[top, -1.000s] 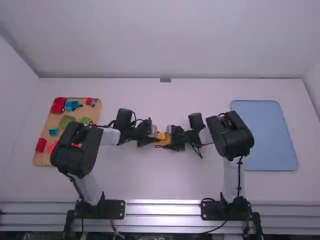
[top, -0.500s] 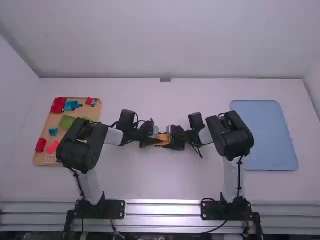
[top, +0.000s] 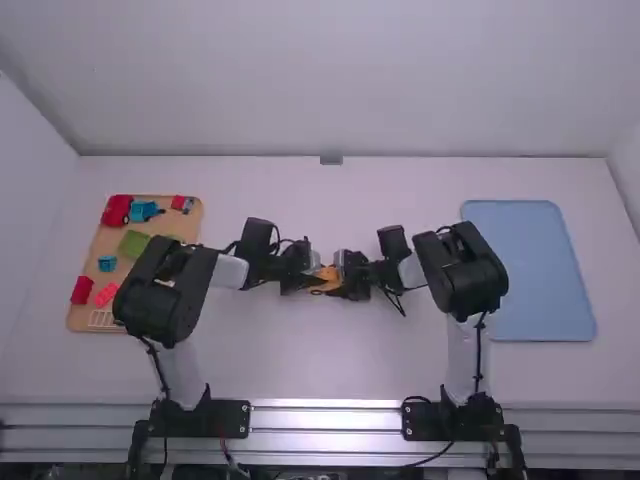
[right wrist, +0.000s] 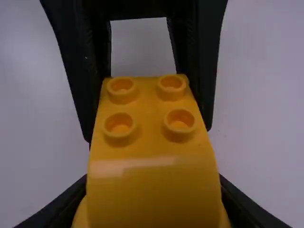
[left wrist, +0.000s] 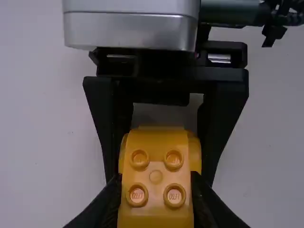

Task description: Assemble lego blocks to make yellow taxi

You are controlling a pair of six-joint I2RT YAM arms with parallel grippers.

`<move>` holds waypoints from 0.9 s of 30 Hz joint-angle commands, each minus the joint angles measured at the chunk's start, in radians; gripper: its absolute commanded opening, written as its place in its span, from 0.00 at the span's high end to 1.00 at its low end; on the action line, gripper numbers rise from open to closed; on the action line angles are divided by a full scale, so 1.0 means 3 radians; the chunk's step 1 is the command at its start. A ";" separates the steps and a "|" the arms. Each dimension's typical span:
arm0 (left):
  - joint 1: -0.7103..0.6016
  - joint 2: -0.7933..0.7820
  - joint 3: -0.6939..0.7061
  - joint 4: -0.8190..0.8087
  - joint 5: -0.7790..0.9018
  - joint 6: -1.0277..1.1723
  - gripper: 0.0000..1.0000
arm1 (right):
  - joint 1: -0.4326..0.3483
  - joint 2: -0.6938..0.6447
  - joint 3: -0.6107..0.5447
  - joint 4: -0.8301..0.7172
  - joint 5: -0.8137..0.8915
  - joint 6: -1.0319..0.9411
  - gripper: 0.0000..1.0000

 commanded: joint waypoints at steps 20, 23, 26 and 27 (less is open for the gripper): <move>-0.0392 0.0099 0.0061 -0.0577 -0.0991 0.0163 0.98 | 0.0067 0.0076 0.0041 0.0009 -0.0039 -0.0057 0.46; -0.0369 0.0099 0.0081 -0.0654 -0.1022 0.0164 0.98 | 0.0067 0.0076 0.0041 0.0010 -0.0038 -0.0056 0.46; -0.0375 0.0099 0.0066 -0.0572 -0.0994 0.0161 0.98 | 0.0070 0.0076 0.0041 0.0009 -0.0038 -0.0056 0.45; -0.0369 0.0099 0.0066 -0.0532 -0.0973 0.0161 0.98 | 0.0070 0.0076 0.0041 0.0009 -0.0038 -0.0056 0.45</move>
